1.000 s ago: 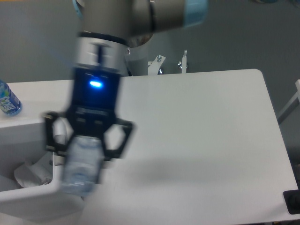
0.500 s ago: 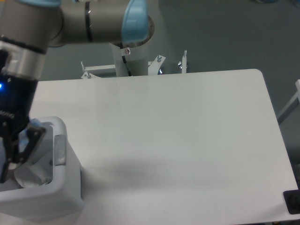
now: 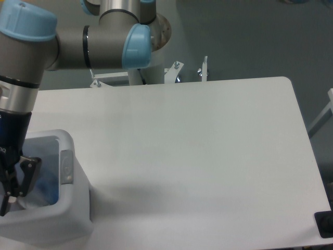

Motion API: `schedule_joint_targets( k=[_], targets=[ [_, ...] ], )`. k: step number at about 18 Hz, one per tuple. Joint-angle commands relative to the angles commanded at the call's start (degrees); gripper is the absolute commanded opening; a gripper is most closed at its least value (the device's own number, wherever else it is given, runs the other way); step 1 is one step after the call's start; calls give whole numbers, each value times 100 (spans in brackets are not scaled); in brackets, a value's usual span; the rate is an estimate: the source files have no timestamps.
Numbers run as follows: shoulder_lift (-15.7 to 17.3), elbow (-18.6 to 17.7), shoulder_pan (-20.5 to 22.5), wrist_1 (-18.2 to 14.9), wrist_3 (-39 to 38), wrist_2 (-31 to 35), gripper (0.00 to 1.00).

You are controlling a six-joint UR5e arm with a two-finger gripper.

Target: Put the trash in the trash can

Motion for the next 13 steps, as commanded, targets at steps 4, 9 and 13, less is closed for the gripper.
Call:
schedule_joint_targets(
  k=[4,9,13],
  targets=[
    [44,-9,518,-79,26,148,100],
    [403,-202,1124,-604,963,1255,100],
    [834,-605,1687,-1528,2580,1441,100]
  ],
)
